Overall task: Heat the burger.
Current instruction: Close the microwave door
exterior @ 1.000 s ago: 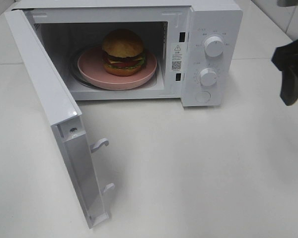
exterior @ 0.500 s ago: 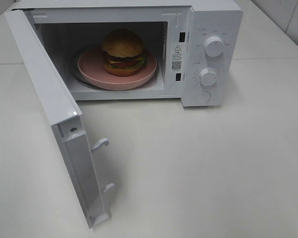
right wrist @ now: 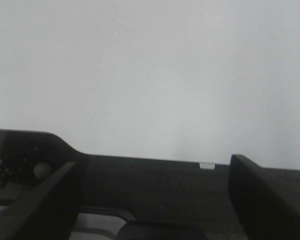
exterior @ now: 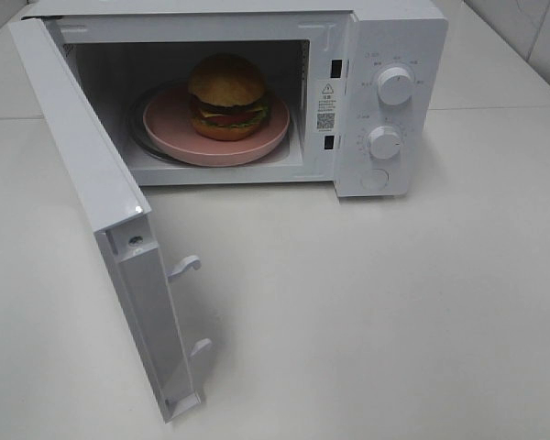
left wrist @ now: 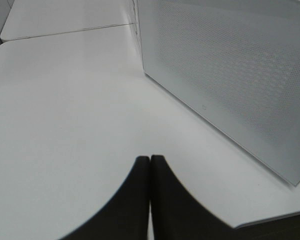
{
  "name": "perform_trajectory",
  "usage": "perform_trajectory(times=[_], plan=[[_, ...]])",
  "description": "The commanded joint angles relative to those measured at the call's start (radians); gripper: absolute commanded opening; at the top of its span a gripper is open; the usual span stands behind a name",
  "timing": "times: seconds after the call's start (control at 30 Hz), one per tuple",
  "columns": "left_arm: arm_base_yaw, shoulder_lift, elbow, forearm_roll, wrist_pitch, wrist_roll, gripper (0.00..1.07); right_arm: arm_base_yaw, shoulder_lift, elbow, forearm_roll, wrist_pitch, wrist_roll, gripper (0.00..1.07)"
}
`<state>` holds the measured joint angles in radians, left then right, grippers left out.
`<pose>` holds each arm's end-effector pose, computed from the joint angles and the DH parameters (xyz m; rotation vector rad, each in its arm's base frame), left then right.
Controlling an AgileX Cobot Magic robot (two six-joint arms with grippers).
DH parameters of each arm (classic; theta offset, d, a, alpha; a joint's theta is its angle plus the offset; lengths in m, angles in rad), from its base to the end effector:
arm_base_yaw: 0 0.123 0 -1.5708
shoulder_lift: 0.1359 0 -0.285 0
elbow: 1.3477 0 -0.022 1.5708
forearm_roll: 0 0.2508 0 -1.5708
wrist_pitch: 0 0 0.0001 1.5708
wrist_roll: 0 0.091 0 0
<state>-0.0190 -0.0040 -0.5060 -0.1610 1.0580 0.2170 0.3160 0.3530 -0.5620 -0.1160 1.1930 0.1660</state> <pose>-0.0069 -0.0126 0.2800 0.2461 2.0068 -0.0669 0.0395 0.0026 0.2805 -0.1904 2.4516 0.0588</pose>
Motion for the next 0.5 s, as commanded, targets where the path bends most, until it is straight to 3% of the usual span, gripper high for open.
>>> perform_trajectory(times=[0.03,0.37,0.5], plan=[[0.005,-0.021,0.001,-0.005,-0.013,-0.002,0.00,-0.002,-0.133,0.005,0.030,-0.038,-0.067,0.76],[0.005,-0.021,0.001,-0.023,-0.014,-0.002,0.00,-0.001,-0.386,0.037,0.063,-0.161,-0.130,0.75],[0.005,-0.021,0.001,-0.045,-0.016,-0.002,0.00,-0.001,-0.379,0.052,0.077,-0.183,-0.151,0.74]])
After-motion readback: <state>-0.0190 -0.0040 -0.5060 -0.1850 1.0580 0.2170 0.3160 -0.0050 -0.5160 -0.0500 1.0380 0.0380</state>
